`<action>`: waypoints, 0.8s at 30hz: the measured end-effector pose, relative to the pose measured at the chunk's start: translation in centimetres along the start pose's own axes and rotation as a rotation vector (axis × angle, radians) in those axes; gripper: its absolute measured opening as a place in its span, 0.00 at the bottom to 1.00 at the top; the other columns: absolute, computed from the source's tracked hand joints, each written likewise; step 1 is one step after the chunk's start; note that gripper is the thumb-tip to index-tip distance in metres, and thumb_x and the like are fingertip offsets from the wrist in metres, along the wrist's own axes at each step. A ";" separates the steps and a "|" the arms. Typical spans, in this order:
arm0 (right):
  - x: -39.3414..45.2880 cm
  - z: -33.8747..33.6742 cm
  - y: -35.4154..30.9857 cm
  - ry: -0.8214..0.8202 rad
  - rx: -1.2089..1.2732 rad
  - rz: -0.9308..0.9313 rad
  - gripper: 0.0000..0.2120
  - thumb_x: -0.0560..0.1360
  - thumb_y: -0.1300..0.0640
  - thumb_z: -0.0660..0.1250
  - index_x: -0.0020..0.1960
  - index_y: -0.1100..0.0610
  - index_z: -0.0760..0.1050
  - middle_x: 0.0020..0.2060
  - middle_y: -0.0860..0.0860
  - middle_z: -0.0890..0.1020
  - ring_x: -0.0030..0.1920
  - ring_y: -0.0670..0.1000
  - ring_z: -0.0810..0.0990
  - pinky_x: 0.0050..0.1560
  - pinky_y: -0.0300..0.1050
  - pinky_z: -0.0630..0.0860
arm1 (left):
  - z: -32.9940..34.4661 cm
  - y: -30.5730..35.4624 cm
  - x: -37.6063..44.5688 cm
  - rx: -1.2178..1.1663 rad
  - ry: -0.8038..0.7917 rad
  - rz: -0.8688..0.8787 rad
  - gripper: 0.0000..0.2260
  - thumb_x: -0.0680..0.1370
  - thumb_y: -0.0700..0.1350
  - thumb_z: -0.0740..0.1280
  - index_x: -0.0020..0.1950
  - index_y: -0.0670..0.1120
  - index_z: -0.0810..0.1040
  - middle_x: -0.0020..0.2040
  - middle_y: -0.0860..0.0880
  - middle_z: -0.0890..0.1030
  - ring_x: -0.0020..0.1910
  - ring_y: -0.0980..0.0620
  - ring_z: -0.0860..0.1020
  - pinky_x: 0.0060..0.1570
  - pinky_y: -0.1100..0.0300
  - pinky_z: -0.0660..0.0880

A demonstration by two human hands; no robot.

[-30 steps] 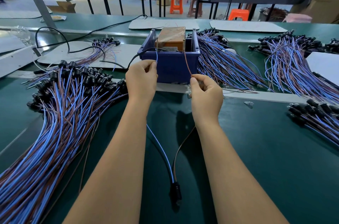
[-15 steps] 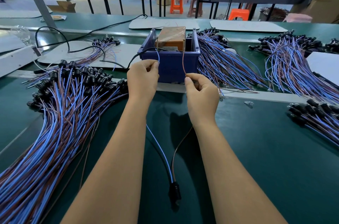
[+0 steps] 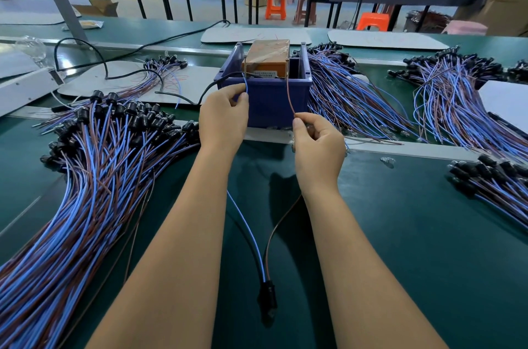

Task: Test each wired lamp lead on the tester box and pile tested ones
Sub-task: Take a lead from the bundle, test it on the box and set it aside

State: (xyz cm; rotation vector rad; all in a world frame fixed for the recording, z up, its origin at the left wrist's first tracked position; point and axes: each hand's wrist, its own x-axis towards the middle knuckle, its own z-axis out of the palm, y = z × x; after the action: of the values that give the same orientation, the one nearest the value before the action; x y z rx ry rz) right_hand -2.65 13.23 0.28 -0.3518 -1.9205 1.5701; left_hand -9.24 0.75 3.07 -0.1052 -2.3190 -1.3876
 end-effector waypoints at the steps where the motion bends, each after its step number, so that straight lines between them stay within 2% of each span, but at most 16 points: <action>1: 0.0 0.0 0.0 0.000 0.000 0.004 0.05 0.78 0.55 0.67 0.46 0.47 0.80 0.33 0.47 0.79 0.35 0.49 0.76 0.42 0.51 0.77 | 0.0 0.1 0.1 0.005 -0.005 0.003 0.13 0.81 0.45 0.63 0.63 0.49 0.81 0.36 0.58 0.75 0.40 0.53 0.74 0.41 0.62 0.69; 3: 0.0 0.0 0.0 0.000 -0.002 0.007 0.05 0.78 0.55 0.67 0.47 0.48 0.81 0.33 0.48 0.79 0.36 0.50 0.76 0.43 0.53 0.78 | 0.0 0.3 0.2 0.009 -0.020 0.006 0.14 0.81 0.45 0.63 0.65 0.49 0.80 0.39 0.54 0.78 0.43 0.49 0.76 0.44 0.62 0.69; 5: 0.0 0.0 0.0 0.000 -0.002 0.008 0.05 0.78 0.56 0.67 0.48 0.49 0.81 0.34 0.49 0.79 0.36 0.50 0.76 0.43 0.53 0.78 | 0.0 0.2 0.3 0.014 -0.028 0.003 0.15 0.81 0.44 0.62 0.66 0.50 0.79 0.46 0.45 0.82 0.47 0.45 0.78 0.44 0.62 0.69; 8: 0.0 0.0 0.0 0.002 -0.002 0.001 0.05 0.78 0.56 0.67 0.48 0.48 0.81 0.33 0.48 0.79 0.35 0.50 0.76 0.42 0.51 0.77 | 0.0 0.0 0.3 0.021 -0.035 -0.005 0.16 0.82 0.43 0.61 0.68 0.51 0.78 0.51 0.44 0.83 0.43 0.49 0.78 0.44 0.64 0.69; 10: 0.0 0.0 0.0 0.001 0.002 -0.004 0.05 0.78 0.56 0.67 0.48 0.49 0.81 0.32 0.47 0.78 0.34 0.49 0.75 0.40 0.49 0.76 | 0.0 -0.1 0.3 0.019 -0.049 0.005 0.16 0.82 0.43 0.60 0.68 0.52 0.78 0.43 0.50 0.82 0.34 0.59 0.75 0.38 0.68 0.69; 12: 0.0 0.0 0.0 0.000 0.003 -0.008 0.05 0.78 0.56 0.67 0.48 0.49 0.81 0.32 0.47 0.79 0.34 0.49 0.75 0.40 0.48 0.76 | 0.2 0.1 0.2 0.032 -0.062 0.018 0.17 0.82 0.42 0.60 0.68 0.55 0.78 0.33 0.58 0.74 0.26 0.62 0.70 0.30 0.70 0.66; 13: 0.0 0.0 0.1 -0.002 0.004 -0.007 0.05 0.78 0.56 0.67 0.48 0.49 0.81 0.32 0.47 0.79 0.34 0.49 0.75 0.40 0.48 0.76 | 0.3 0.2 0.2 0.040 -0.062 0.017 0.17 0.82 0.43 0.59 0.68 0.57 0.77 0.31 0.58 0.71 0.24 0.61 0.69 0.29 0.67 0.65; 17: 0.0 -0.1 0.0 0.004 0.002 0.003 0.05 0.78 0.55 0.67 0.46 0.46 0.80 0.33 0.48 0.80 0.35 0.50 0.76 0.41 0.50 0.77 | 0.6 0.5 0.2 0.019 -0.007 -0.006 0.14 0.82 0.45 0.60 0.66 0.55 0.76 0.32 0.55 0.69 0.29 0.57 0.68 0.34 0.60 0.66; 22: 0.1 0.0 0.2 0.009 0.005 0.010 0.05 0.77 0.55 0.67 0.46 0.47 0.81 0.33 0.48 0.79 0.36 0.51 0.77 0.42 0.51 0.77 | 0.0 -0.1 -0.5 -0.009 0.072 -0.053 0.06 0.80 0.47 0.63 0.52 0.49 0.79 0.34 0.56 0.73 0.32 0.59 0.71 0.31 0.70 0.64; 24: 0.1 0.1 0.2 0.009 0.005 0.010 0.05 0.77 0.55 0.67 0.47 0.48 0.81 0.32 0.47 0.78 0.35 0.50 0.76 0.41 0.50 0.76 | -0.2 -0.5 -0.6 -0.022 0.077 -0.071 0.05 0.80 0.48 0.64 0.49 0.50 0.79 0.35 0.56 0.74 0.34 0.58 0.72 0.35 0.67 0.66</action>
State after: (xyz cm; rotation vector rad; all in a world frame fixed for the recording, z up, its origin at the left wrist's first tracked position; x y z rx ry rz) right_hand -2.80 13.29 0.10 -0.3664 -1.9110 1.5773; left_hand -8.75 0.40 2.49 0.0240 -2.2649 -1.4267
